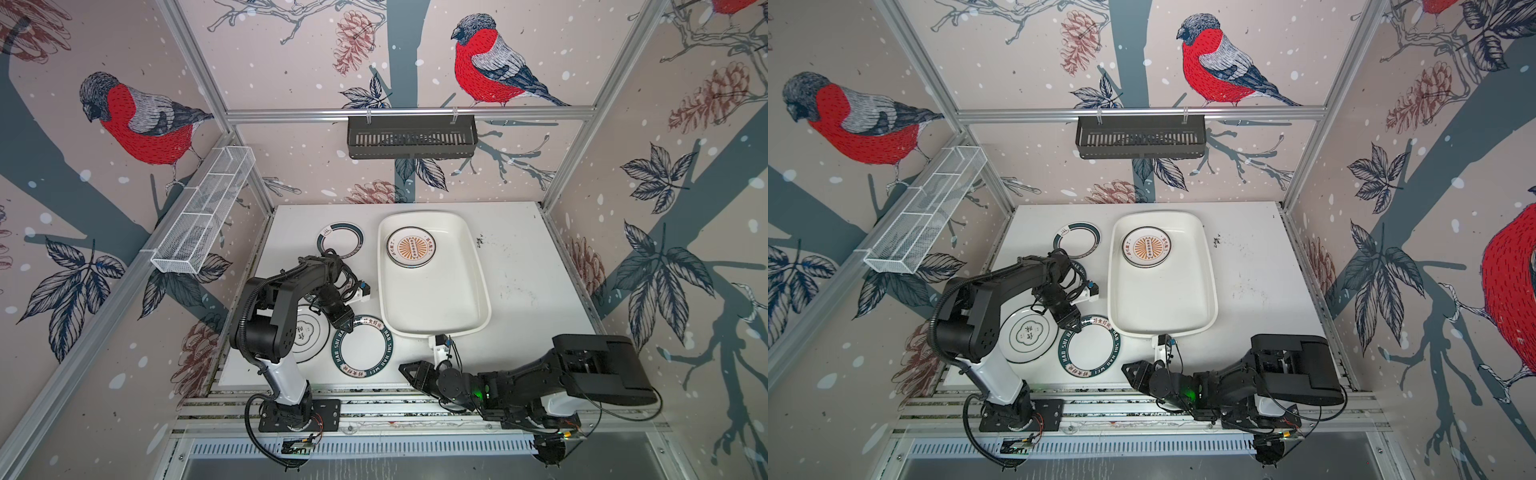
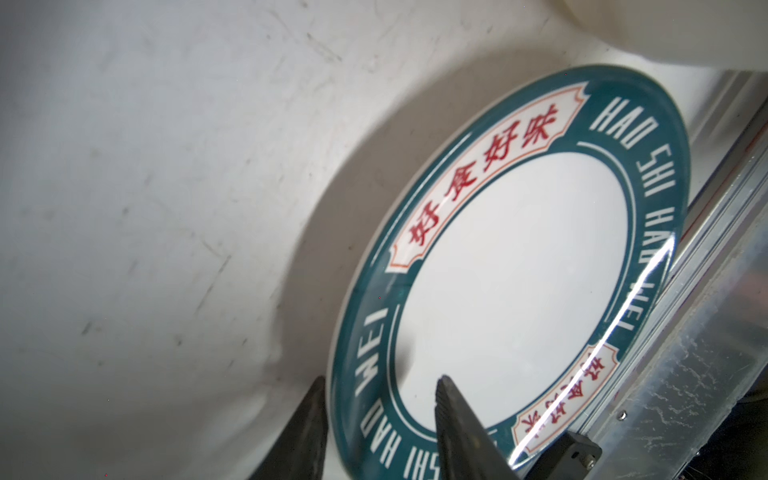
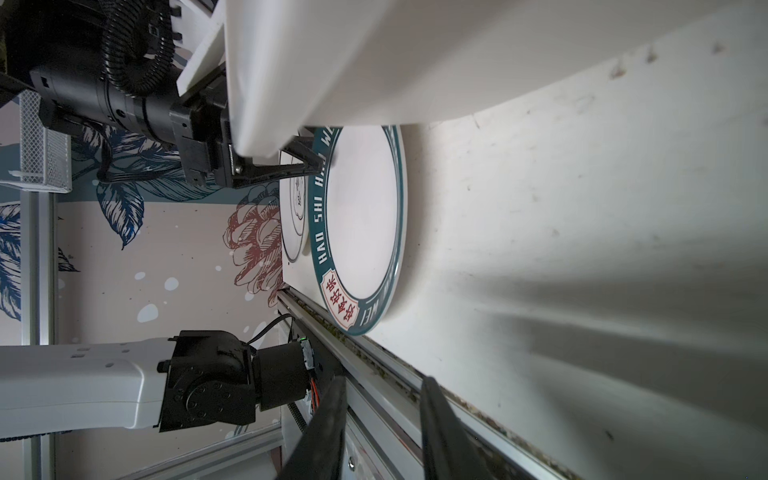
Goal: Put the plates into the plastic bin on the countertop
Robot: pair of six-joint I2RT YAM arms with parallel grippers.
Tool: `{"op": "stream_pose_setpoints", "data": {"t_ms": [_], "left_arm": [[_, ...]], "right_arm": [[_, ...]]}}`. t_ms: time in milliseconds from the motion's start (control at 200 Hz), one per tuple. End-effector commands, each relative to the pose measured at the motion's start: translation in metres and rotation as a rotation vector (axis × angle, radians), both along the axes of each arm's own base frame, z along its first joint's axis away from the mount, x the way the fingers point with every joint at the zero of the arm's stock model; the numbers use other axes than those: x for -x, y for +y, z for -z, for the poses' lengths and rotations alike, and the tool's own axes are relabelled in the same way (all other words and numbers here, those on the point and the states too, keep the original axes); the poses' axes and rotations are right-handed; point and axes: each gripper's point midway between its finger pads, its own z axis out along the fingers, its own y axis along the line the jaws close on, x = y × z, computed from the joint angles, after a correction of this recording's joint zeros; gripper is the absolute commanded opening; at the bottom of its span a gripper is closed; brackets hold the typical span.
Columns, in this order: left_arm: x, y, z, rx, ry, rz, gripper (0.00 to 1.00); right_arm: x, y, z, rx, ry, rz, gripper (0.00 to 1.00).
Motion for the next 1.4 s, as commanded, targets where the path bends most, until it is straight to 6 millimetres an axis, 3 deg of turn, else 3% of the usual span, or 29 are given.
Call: {"op": "stream_pose_setpoints", "data": {"t_ms": [0,225,1076,1396], "left_arm": [[0.003,0.0,-0.005,0.021,0.016,0.019,0.43],[0.004,-0.001,-0.01,0.042,0.02,0.018,0.35],[0.009,0.0,-0.002,0.1,0.083,0.004,0.3],[0.009,0.0,-0.006,0.125,0.097,-0.018,0.18]], "right_arm": [[-0.002,0.009,-0.008,-0.045,-0.007,-0.003,0.32],[-0.004,0.015,-0.005,-0.063,0.007,-0.004,0.31],[-0.01,0.03,0.005,-0.087,0.045,-0.008,0.27],[-0.01,0.03,0.008,-0.082,0.057,-0.02,0.26]]}}
